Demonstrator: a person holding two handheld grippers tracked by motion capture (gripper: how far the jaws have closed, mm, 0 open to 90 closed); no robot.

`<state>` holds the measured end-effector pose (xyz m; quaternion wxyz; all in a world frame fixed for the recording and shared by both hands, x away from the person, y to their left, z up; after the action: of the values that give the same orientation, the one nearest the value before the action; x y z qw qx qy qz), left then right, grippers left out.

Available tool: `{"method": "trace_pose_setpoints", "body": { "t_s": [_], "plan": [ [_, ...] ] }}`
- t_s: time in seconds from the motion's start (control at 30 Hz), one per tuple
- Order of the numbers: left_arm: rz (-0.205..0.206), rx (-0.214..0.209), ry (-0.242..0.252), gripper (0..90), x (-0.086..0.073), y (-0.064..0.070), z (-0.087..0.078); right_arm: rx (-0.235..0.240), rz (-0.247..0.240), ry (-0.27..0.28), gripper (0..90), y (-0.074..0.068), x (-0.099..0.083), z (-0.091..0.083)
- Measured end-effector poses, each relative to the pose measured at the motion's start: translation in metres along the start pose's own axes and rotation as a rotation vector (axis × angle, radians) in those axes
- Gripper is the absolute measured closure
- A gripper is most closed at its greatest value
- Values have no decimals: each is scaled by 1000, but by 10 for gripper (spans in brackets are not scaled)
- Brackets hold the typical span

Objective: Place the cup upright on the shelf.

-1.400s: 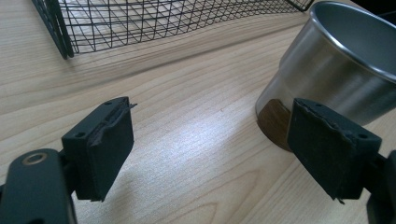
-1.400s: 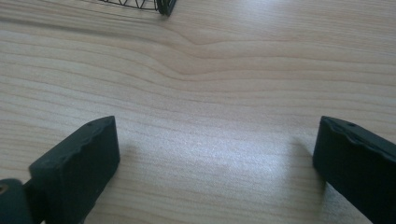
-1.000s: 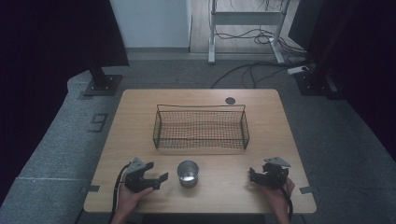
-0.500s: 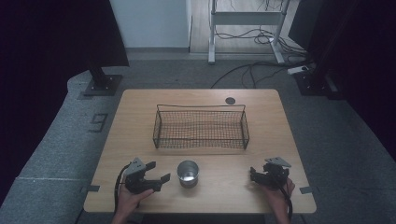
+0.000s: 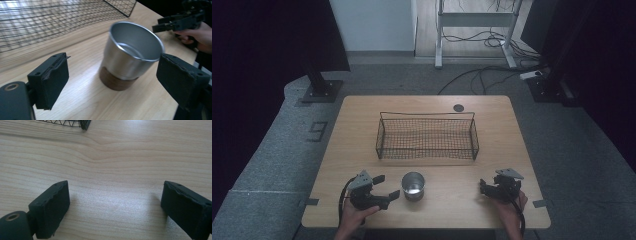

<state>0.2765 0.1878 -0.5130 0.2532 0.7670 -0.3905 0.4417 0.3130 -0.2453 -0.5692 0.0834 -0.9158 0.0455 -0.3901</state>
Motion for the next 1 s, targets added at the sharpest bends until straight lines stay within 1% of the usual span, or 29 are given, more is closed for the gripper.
{"method": "trace_pose_setpoints", "body": {
  "t_s": [0.1,0.3,0.33,0.37,0.4,0.47,0.5,0.53,0.67,0.7,0.73,0.77,0.9,1.0],
  "plan": [
    [-3,-11,2,99,1,3,4,-3,0,2,89,0,0,0],
    [3,-26,5,88,2,6,5,-3,1,2,93,0,0,0],
    [16,-22,1,78,3,9,7,-2,0,3,95,0,0,0],
    [16,-22,1,74,3,9,7,-2,0,3,95,0,0,0],
    [26,-19,-7,74,3,11,9,-2,1,2,96,0,0,0],
    [52,-9,-24,67,3,15,14,-2,0,2,98,0,0,0],
    [69,-3,-41,64,3,18,18,-1,0,2,99,0,0,0],
    [69,-3,-41,64,3,18,18,-1,0,2,99,0,0,0],
    [75,-6,-50,61,3,22,26,-2,1,3,100,0,0,0],
    [87,7,-59,60,4,23,30,-2,1,3,100,0,0,0],
    [87,7,-59,58,4,23,30,-2,1,3,100,0,0,0],
    [95,6,-65,59,3,23,34,-2,1,3,101,0,0,0],
    [105,8,-78,51,3,23,41,-2,1,3,102,0,0,0],
    [115,9,-79,47,4,25,45,-2,0,3,103,0,0,-1]
  ]
}}
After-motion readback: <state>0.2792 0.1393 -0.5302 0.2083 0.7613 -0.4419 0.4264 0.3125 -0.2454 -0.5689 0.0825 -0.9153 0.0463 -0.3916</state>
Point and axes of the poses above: each handheld gripper's, and its own axes: z roughly forward along the jaws, x roughly out of its top, y roughly to its right, the point moved 2 cm from there along z, roughly forward along the jaws, and after that the axes turned 14 degrees about z, right-handed, at the moved point
